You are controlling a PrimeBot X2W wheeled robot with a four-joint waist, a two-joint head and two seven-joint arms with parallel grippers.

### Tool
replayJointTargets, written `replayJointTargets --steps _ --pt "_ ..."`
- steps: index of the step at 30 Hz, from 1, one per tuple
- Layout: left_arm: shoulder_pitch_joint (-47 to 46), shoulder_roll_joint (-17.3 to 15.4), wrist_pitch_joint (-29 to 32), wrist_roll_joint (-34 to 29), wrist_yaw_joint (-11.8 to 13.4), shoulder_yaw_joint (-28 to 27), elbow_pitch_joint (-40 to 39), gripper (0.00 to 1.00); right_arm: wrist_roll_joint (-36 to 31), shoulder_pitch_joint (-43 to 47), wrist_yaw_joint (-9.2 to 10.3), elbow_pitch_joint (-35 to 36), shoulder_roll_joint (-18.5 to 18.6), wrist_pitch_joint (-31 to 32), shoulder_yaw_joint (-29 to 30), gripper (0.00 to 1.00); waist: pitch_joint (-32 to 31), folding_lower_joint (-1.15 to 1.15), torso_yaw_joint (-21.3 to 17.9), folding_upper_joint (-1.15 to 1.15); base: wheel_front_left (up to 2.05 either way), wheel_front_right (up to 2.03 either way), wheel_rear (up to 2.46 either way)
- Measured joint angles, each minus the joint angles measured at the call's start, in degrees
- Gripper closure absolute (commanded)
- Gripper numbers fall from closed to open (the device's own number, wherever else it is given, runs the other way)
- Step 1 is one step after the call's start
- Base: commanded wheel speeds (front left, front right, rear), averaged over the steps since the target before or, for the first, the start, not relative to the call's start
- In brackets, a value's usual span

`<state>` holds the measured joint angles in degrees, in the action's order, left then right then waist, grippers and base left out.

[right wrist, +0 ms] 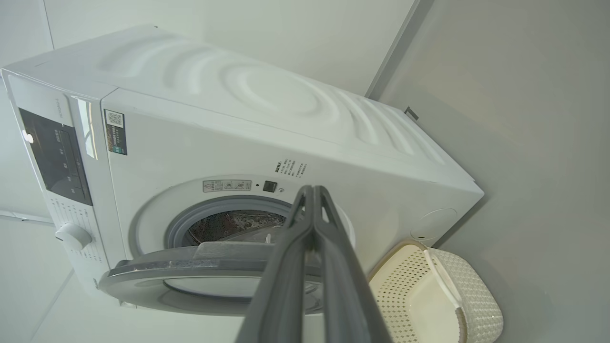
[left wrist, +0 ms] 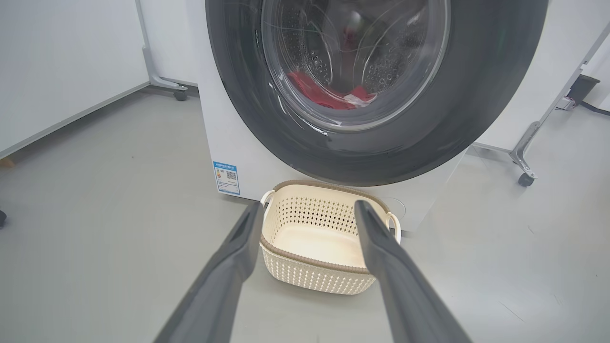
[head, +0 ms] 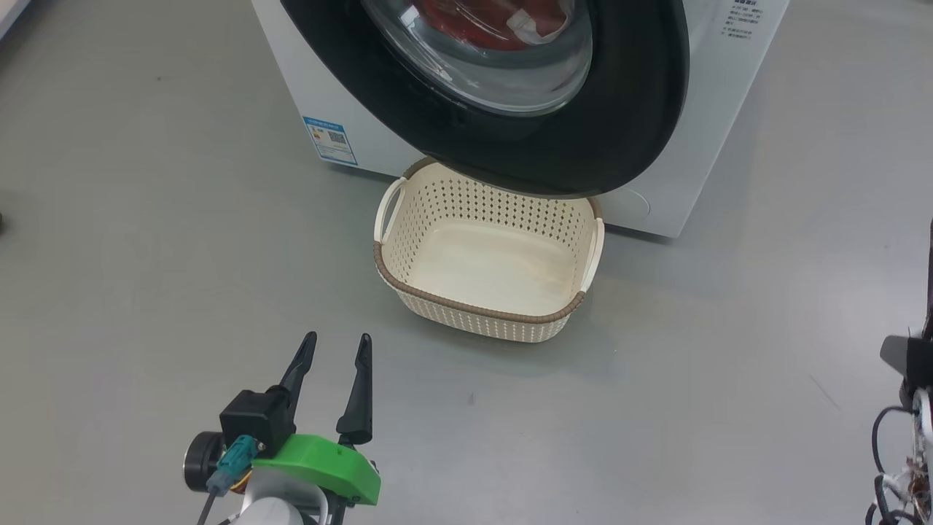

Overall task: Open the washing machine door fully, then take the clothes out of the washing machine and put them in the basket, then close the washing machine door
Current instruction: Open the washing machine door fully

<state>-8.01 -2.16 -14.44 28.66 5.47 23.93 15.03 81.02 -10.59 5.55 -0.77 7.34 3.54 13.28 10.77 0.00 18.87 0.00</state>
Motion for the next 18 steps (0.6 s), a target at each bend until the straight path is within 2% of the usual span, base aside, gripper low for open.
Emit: replayJointTargets --steps 4,7,11,18 --pt "-0.09 -0.01 0.0 0.09 0.0 0.07 -0.68 0.0 3.25 -4.76 1.23 0.29 0.54 3.39 0.7 1.0 1.0 0.0 0.35 0.0 0.0 0.0 0.0" --pt "-0.26 0.0 0.0 0.16 0.01 0.77 -0.85 0.0 3.86 -8.23 1.68 0.19 2.4 5.04 1.42 1.0 1.85 0.0 0.68 0.0 0.0 0.0 0.0" --pt "-1.09 0.01 0.0 1.01 0.0 1.96 -1.29 0.0 3.85 -12.62 1.69 -0.58 5.48 7.24 1.57 1.0 3.02 0.0 1.43 0.0 0.0 0.0 0.0" --pt "-2.05 0.01 0.0 1.53 0.01 2.93 -1.97 0.0 4.55 -20.96 2.16 -5.84 8.42 11.17 1.08 1.0 5.18 0.0 3.19 0.0 0.0 0.0 0.0"
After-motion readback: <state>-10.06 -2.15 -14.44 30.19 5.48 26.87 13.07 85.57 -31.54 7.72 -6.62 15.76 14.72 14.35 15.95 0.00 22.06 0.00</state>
